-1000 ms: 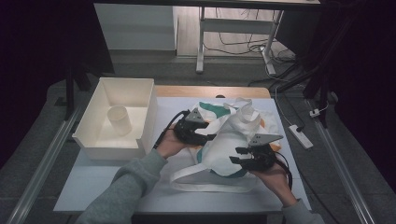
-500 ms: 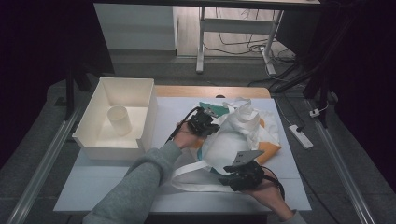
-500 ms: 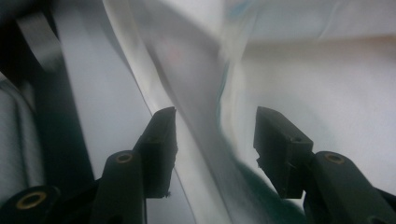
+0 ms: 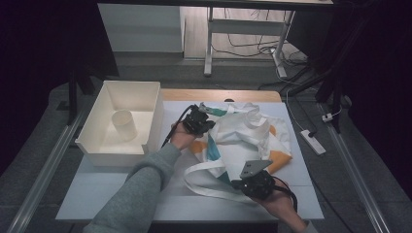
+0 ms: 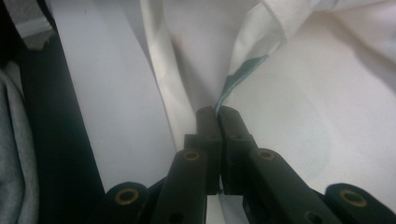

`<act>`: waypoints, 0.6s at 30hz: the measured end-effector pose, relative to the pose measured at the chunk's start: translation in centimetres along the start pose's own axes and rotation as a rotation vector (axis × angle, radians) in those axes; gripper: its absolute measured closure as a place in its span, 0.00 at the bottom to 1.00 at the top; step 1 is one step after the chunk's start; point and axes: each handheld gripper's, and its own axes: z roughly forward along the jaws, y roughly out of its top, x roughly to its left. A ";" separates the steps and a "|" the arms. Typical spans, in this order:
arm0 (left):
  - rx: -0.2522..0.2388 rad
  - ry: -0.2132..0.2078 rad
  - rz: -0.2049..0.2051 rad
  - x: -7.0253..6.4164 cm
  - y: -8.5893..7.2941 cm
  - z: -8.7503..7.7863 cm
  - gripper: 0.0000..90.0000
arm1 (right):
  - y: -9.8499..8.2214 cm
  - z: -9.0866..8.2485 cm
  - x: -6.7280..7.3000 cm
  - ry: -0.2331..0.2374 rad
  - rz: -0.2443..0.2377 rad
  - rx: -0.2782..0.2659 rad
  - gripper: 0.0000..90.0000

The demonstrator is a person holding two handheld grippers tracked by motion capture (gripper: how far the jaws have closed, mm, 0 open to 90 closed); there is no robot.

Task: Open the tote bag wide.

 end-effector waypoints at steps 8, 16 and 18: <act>0.027 -0.012 -0.031 0.8 -1.4 0.8 0.98 | -0.9 2.0 -1.3 0.077 0.060 0.000 0.98; 0.024 -0.016 -0.034 0.8 -1.9 0.8 0.97 | -1.1 2.1 -1.5 0.095 0.070 -0.006 0.98; 0.016 -0.022 -0.035 0.6 -1.8 0.6 0.96 | -1.1 2.1 -1.5 0.096 0.069 -0.007 0.97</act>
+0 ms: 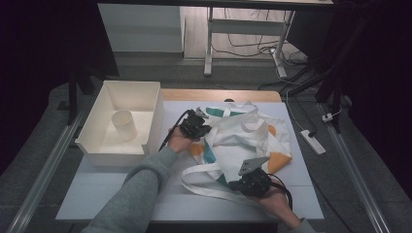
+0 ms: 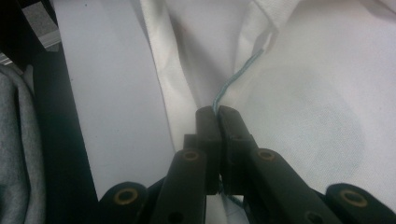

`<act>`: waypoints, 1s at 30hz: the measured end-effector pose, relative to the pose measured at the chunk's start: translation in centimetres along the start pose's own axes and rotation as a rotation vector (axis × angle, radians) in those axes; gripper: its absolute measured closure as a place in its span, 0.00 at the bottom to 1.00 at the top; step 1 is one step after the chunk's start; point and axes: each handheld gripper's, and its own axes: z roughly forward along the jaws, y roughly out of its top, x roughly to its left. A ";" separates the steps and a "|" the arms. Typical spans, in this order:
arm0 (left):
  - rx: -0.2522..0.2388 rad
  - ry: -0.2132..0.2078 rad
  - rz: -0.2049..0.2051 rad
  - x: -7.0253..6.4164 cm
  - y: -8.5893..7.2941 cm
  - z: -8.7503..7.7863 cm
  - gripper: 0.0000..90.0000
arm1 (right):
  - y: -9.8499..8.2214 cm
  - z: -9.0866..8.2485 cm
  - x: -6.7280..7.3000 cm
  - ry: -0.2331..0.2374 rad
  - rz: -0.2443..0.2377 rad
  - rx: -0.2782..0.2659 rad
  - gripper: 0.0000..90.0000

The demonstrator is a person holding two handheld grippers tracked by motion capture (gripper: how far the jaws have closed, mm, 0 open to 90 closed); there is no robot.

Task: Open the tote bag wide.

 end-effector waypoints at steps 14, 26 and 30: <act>-0.129 -0.066 0.016 -1.1 -0.2 -4.7 0.50 | 0.0 -2.5 -0.2 -0.057 0.023 -0.184 0.62; -0.124 -0.151 0.062 -3.1 -1.7 -7.7 0.46 | -1.3 -4.2 -2.1 -0.191 0.072 -0.258 0.58; -0.114 -0.163 0.074 -3.4 -2.1 -8.1 0.45 | -1.9 -4.5 -2.5 -0.225 0.078 -0.274 0.58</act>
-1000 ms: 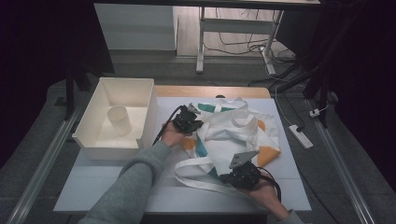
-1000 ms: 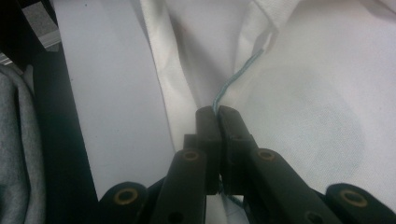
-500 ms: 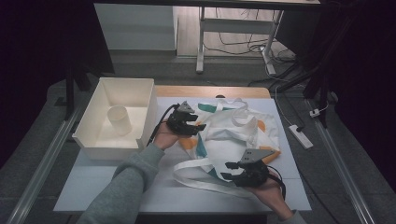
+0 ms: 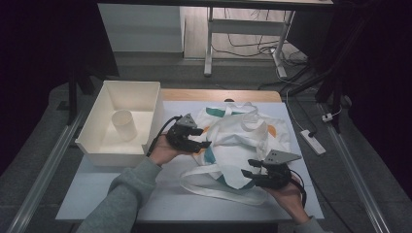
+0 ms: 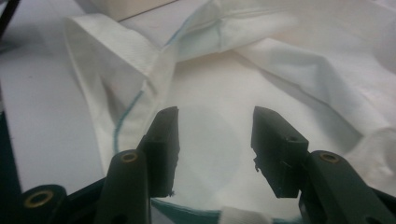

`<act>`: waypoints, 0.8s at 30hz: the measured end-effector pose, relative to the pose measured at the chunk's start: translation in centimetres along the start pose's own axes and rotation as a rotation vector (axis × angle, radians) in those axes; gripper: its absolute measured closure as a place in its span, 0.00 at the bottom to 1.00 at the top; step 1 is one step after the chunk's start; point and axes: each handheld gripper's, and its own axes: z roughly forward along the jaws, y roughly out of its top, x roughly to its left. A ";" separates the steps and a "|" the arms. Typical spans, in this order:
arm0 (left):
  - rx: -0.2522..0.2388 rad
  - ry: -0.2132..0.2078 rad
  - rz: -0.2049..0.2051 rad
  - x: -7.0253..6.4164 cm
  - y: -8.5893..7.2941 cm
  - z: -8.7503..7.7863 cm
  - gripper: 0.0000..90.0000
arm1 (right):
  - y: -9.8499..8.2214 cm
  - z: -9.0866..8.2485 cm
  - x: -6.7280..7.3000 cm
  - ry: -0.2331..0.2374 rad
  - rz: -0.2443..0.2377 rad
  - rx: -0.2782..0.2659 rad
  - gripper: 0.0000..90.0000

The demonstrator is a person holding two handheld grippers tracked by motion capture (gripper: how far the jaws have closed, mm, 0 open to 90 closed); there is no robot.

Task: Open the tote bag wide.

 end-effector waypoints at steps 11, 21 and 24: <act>-0.005 -0.013 0.043 -1.1 -0.4 -3.0 0.42 | -0.9 -0.8 -1.3 -0.044 0.021 -0.040 0.57; -0.024 0.019 0.000 0.0 -0.7 -5.9 0.39 | -1.2 -0.7 -1.5 -0.053 0.010 -0.036 0.56; -0.037 0.031 -0.010 0.2 -0.7 -6.8 0.39 | -1.3 -0.7 -1.5 -0.054 0.008 -0.035 0.56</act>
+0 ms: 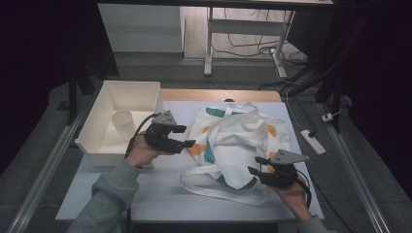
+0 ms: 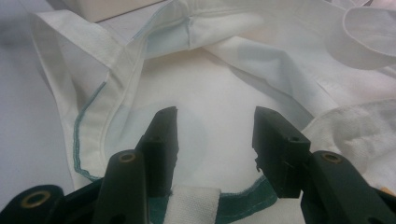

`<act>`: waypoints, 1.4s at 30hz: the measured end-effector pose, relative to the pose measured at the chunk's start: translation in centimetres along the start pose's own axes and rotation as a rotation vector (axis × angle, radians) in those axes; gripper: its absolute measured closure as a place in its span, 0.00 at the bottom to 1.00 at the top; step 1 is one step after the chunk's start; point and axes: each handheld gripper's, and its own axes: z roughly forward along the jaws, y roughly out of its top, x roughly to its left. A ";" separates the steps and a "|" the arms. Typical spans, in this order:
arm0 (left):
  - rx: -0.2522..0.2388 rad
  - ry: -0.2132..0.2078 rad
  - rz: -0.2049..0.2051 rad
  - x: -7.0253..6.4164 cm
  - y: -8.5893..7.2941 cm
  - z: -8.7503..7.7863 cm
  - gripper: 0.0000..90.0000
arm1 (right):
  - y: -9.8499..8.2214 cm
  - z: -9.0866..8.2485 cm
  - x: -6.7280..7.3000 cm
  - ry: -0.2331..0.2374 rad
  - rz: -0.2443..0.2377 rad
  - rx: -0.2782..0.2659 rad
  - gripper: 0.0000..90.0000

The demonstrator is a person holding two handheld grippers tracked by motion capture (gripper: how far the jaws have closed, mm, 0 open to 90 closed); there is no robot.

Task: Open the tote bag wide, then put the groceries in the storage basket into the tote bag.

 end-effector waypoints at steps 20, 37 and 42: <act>-0.081 0.115 -0.067 2.6 -0.7 -5.2 0.38 | -0.1 0.2 0.1 -0.006 -0.013 0.015 0.56; -0.119 0.210 -0.139 5.0 -2.2 -7.8 0.38 | -0.1 0.3 0.1 -0.012 -0.015 0.024 0.56; -0.141 0.241 -0.166 5.9 -2.7 -9.0 0.38 | -0.1 0.3 0.1 -0.013 -0.017 0.024 0.56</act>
